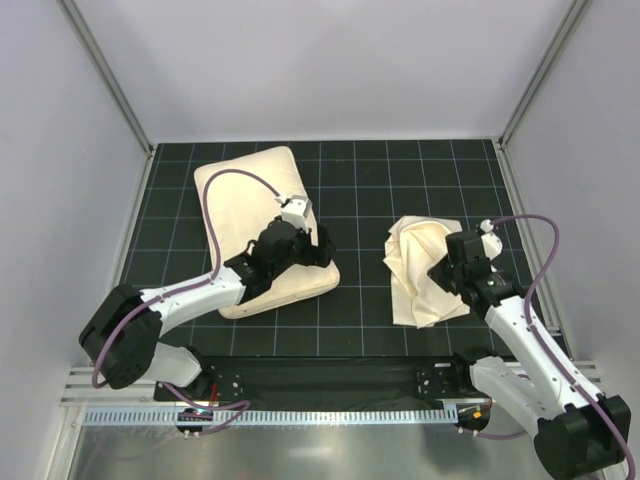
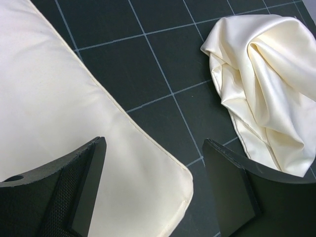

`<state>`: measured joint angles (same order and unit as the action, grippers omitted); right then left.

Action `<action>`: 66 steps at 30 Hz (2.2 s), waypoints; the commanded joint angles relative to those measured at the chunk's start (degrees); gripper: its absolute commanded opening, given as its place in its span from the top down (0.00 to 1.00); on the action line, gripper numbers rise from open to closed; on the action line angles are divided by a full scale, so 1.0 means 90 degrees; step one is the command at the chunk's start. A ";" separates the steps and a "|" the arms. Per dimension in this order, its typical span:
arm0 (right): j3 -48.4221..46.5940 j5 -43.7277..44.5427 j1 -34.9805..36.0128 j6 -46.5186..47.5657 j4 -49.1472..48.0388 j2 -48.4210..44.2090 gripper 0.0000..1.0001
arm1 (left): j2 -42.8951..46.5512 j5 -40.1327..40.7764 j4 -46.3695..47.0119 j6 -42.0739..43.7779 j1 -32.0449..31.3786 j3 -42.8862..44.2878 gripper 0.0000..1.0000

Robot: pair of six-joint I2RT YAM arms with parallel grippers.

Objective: Put the pillow into the pillowcase

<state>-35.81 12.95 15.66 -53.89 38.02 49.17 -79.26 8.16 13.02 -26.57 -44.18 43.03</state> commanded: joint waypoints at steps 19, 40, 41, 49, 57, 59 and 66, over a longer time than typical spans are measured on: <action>0.0677 0.0173 0.0799 0.1134 -0.0755 -0.0268 0.21 | -0.0099 -0.0184 0.0136 0.0022 -0.0003 0.0327 0.17; -0.3937 0.0291 0.0936 0.2520 -0.0494 0.2094 0.95 | -0.0138 -0.0233 0.0116 0.0003 -0.0013 0.0356 0.17; -0.4308 0.0261 0.0936 0.2598 -0.0465 0.2347 0.92 | -0.0129 -0.0233 0.0116 0.0012 -0.0003 0.0356 0.16; -0.5457 -0.0432 0.0945 0.2930 -0.0258 0.3249 0.24 | -0.0119 -0.0185 0.0067 0.0013 -0.0003 0.0356 0.13; -0.2322 -0.1223 0.1091 0.2999 -0.1879 0.2311 0.28 | -0.0041 0.0673 -0.0205 -0.0300 -0.0012 0.0337 0.12; -0.1844 -0.1244 0.1365 0.2990 -0.2240 0.2378 0.30 | 0.0066 0.0967 -0.0284 -0.0388 -0.0003 0.0298 0.12; -0.2357 -0.0854 0.2088 0.3068 -0.2233 0.3908 0.30 | 0.0545 0.1896 -0.0518 -0.0778 0.0289 -0.0004 0.05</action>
<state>-52.18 3.49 32.84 -27.29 22.26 79.79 -78.00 19.84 8.19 -31.18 -43.51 43.88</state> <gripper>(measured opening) 0.695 0.948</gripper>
